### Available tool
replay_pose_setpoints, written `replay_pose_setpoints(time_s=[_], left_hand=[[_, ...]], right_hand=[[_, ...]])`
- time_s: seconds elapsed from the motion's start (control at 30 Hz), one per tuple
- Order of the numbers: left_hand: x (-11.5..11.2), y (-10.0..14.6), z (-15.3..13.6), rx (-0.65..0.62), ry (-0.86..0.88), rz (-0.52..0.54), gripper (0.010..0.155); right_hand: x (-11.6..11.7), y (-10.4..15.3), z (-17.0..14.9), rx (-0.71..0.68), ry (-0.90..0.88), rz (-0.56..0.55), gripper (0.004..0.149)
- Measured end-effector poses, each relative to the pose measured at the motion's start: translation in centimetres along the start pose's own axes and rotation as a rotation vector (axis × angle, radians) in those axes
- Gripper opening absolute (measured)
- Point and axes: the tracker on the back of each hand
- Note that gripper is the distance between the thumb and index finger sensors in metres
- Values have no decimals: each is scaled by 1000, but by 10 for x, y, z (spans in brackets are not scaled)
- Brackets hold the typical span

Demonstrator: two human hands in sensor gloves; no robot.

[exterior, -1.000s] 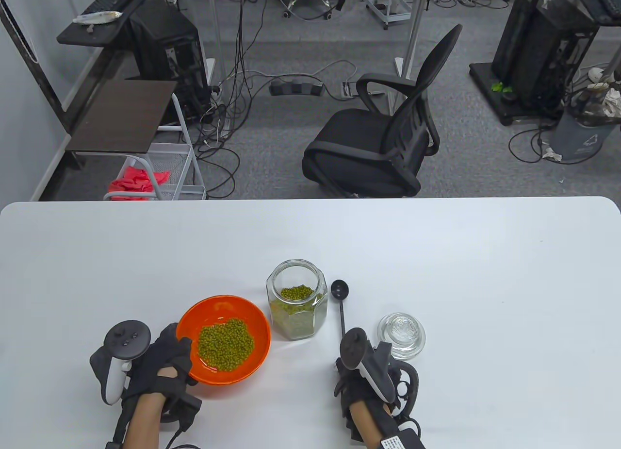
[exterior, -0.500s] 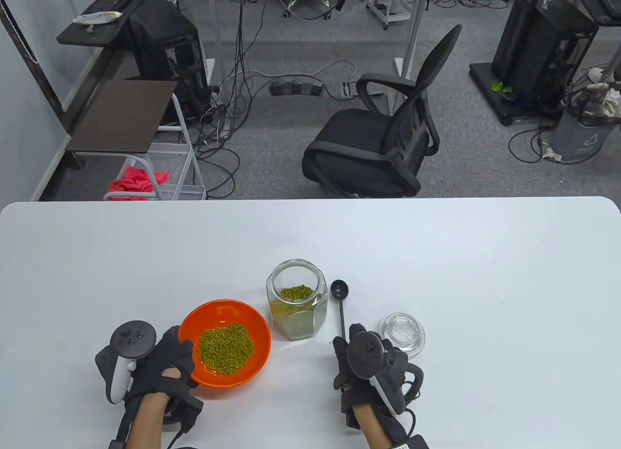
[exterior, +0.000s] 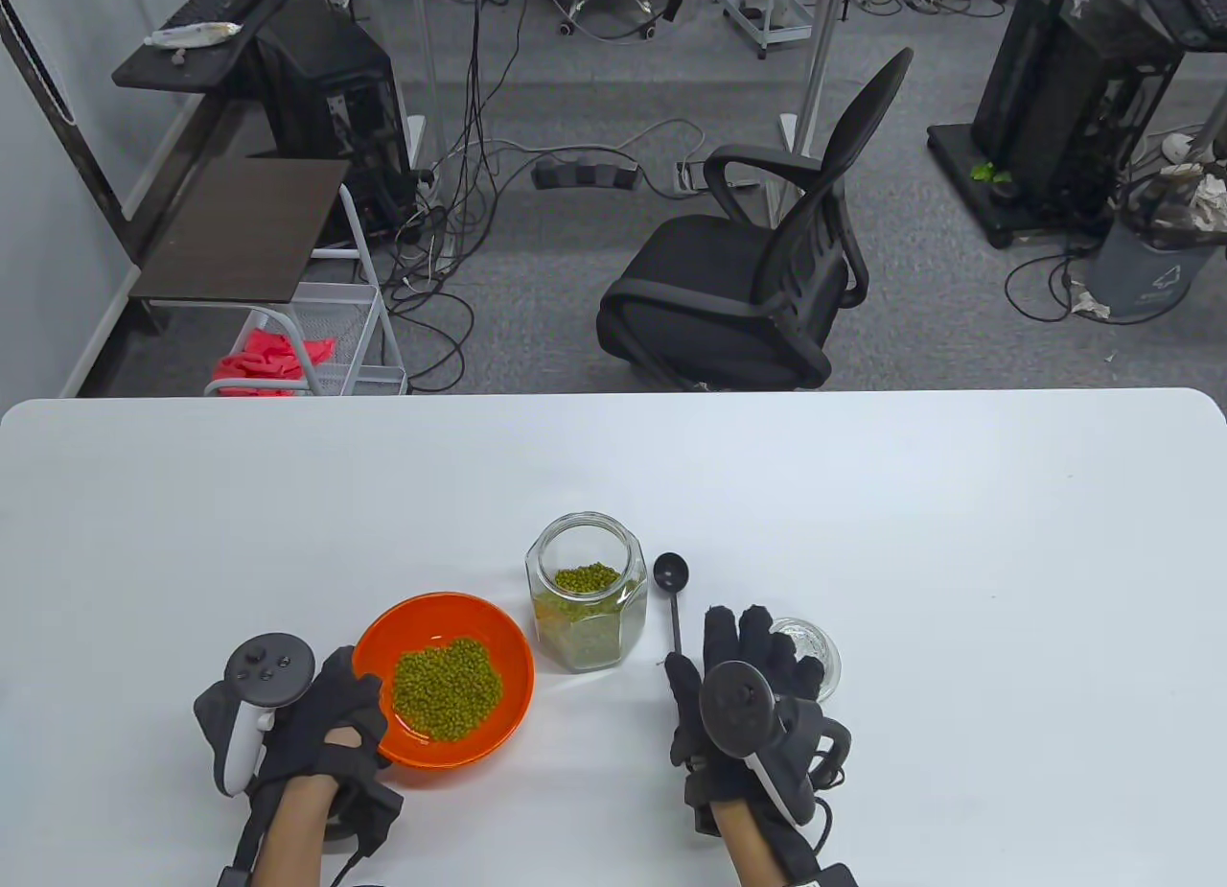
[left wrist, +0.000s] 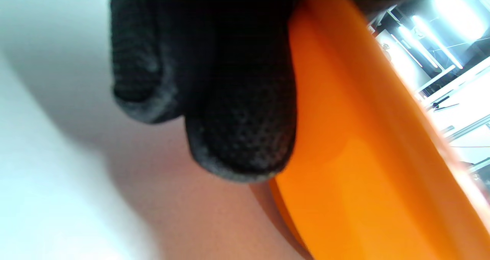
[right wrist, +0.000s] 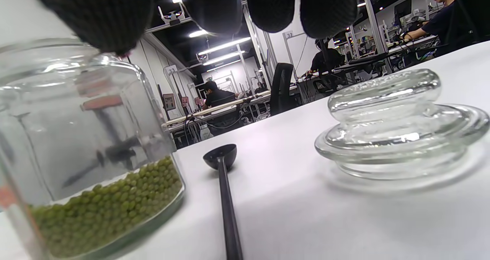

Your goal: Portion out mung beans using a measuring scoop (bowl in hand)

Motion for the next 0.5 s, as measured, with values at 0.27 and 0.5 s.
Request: replay_pose_setpoints(time_s=[0.27, 0.5], left_hand=[[-1, 0, -3, 36, 0, 36, 63], [-1, 1, -5, 84, -53, 74, 64]], right_hand=[[0, 0, 2, -20, 13, 30, 69], [1, 0, 3, -26, 18, 40, 69]])
Point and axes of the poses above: the tracker on the back of each hand, its own z axis roughly to the thumb side, its own y axis roughly from the fingertips to the wrist, x = y × z, and after that the axes turned 15 degrees about y, right-handed
